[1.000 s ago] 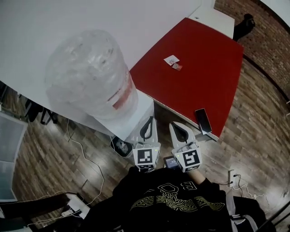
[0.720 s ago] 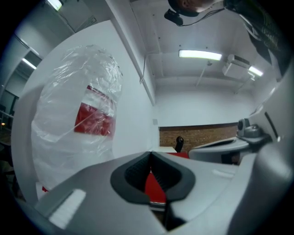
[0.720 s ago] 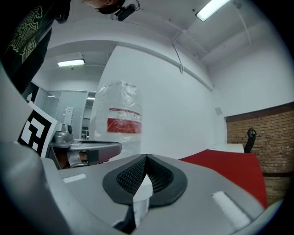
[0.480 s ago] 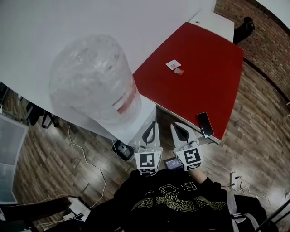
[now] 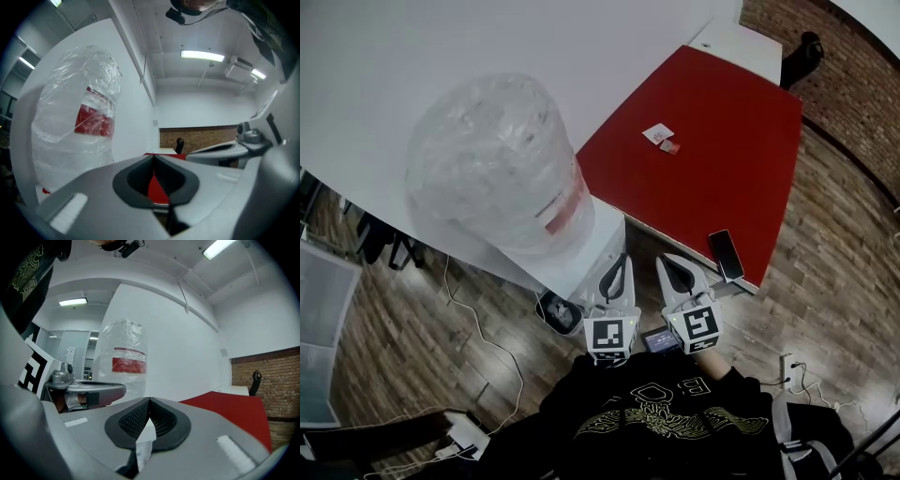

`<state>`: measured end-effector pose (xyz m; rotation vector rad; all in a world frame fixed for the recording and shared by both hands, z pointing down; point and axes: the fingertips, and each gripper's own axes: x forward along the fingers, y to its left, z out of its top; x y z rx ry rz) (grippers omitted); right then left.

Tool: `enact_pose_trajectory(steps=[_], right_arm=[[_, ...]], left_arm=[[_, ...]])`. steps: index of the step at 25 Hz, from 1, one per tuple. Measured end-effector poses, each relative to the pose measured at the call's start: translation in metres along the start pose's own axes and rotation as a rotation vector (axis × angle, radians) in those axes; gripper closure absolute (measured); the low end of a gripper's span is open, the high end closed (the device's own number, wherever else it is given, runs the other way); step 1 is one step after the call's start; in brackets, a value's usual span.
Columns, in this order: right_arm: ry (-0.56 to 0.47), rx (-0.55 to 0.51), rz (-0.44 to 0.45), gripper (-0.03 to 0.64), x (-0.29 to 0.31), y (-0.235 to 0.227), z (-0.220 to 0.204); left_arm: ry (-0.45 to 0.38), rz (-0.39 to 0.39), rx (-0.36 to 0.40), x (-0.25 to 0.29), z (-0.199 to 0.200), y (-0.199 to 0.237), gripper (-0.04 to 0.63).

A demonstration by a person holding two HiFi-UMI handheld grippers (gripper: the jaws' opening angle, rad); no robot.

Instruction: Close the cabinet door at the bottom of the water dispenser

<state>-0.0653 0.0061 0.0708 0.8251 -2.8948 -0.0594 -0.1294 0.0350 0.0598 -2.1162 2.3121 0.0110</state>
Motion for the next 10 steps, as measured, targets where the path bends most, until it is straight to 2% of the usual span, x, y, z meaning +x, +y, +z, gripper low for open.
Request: enact_pose_trajectory(steps=[10], right_arm=[[0.006,-0.001,0.005,0.617,-0.0066,0.0062,-0.0013]], left_arm=[[-0.003,0.010,0.006,-0.0085,-0.0006,0.0029,0.588]])
